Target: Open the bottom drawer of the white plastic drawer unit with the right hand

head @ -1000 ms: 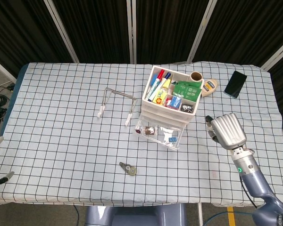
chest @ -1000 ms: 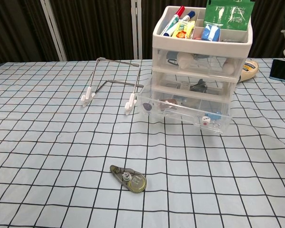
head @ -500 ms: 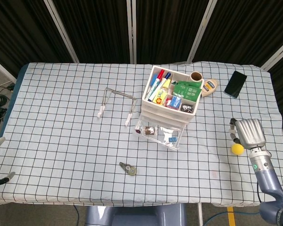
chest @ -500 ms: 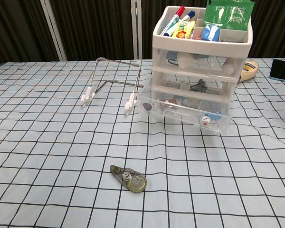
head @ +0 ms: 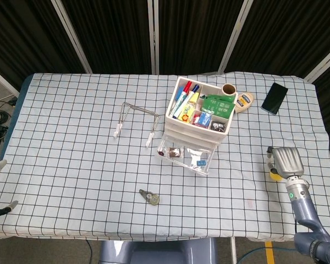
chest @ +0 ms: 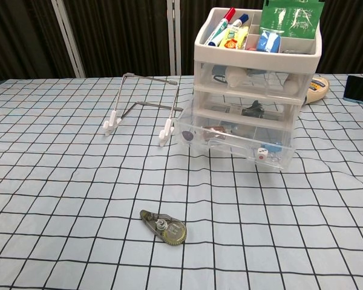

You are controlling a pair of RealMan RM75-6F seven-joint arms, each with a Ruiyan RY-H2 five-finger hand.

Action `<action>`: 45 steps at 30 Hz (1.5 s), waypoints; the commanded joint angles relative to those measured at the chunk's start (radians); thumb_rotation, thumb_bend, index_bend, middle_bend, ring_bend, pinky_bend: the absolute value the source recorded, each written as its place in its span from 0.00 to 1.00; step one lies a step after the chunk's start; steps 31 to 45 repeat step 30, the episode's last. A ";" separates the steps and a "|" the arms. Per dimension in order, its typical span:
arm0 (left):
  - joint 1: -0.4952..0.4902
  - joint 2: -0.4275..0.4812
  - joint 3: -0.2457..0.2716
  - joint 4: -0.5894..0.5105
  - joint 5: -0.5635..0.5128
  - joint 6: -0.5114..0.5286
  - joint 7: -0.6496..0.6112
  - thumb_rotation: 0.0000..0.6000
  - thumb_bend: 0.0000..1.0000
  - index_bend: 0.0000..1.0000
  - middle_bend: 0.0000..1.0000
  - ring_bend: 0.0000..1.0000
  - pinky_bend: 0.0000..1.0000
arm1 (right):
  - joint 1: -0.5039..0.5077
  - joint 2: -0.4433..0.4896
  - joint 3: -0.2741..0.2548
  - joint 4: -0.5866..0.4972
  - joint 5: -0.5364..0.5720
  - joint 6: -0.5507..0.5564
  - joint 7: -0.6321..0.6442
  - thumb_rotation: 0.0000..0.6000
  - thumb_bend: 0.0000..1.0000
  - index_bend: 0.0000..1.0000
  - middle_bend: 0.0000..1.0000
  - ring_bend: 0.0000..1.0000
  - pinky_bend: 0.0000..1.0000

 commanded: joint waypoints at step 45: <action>-0.022 -0.096 -0.025 0.131 -0.031 -0.020 0.023 1.00 0.01 0.00 0.00 0.00 0.00 | -0.268 0.161 -0.061 -0.237 -0.368 0.489 0.156 1.00 0.02 0.00 0.00 0.00 0.00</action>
